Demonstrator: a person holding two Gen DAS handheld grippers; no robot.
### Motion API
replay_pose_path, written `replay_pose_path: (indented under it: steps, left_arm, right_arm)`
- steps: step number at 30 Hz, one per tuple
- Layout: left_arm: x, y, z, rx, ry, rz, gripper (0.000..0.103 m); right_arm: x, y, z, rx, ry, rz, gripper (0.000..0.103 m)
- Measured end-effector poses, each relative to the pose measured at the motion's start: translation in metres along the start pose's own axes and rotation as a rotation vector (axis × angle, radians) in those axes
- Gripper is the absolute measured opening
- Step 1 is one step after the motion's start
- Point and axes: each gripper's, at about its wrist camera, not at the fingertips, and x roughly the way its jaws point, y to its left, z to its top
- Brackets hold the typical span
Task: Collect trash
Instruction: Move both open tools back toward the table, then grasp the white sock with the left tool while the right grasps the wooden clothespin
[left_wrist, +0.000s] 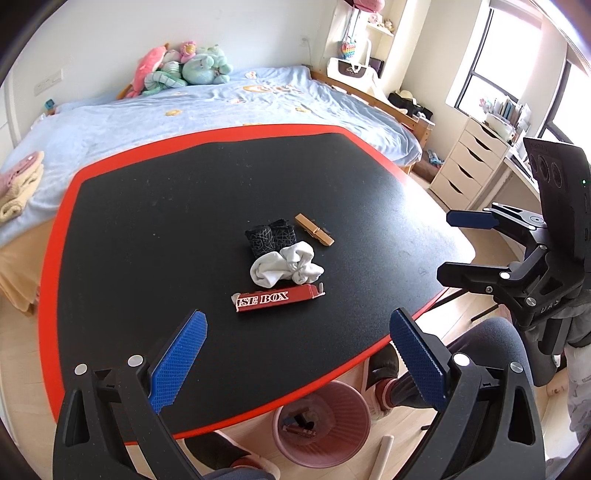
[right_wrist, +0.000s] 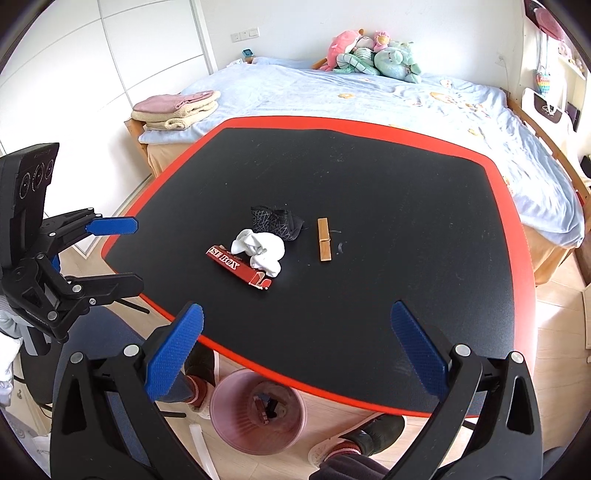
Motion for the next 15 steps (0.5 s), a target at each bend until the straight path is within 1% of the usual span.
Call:
replay_pose_path:
  steps: [7,15]
  left_arm:
    - [0.025,0.006,0.018,0.009,0.034,-0.005,0.095]
    - [0.06,0.011,0.025,0.005,0.089,-0.018,0.095]
  right_arm:
    - [0.035,-0.014,0.021,0.005,0.03,-0.015,0.1]
    - [0.077,-0.027,0.034,0.01,0.076,-0.022,0.1]
